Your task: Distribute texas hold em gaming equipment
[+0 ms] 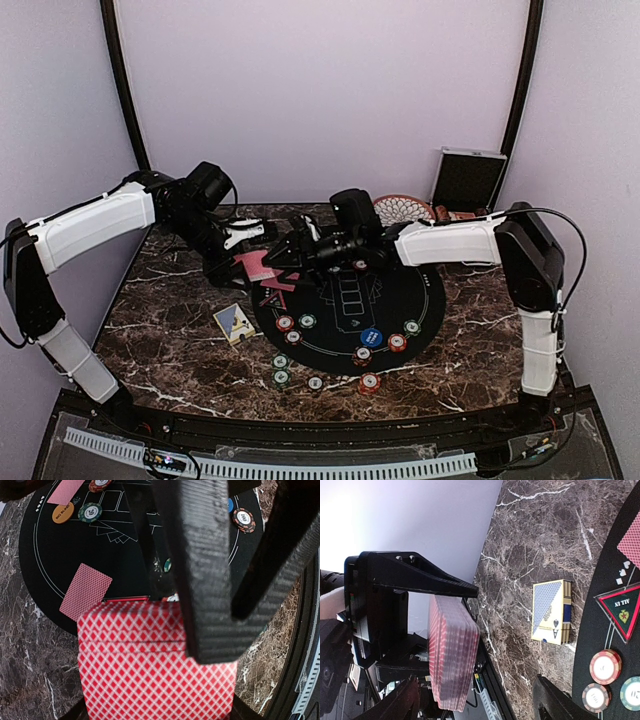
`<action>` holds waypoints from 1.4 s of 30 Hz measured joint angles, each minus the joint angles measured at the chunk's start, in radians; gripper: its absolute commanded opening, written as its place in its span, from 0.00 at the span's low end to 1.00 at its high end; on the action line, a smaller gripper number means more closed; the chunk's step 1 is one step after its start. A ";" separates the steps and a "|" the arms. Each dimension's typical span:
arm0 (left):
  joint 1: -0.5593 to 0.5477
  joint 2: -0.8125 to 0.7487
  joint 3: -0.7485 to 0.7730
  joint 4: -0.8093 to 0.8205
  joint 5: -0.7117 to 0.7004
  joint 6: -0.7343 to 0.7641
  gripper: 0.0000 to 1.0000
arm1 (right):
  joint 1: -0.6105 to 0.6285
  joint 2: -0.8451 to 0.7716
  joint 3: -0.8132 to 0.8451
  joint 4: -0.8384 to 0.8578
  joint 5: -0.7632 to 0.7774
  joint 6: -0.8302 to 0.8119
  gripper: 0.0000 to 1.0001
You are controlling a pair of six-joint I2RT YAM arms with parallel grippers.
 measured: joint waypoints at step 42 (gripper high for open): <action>-0.005 0.003 0.002 -0.005 -0.011 -0.006 0.00 | -0.020 0.089 0.088 0.035 -0.068 0.055 0.45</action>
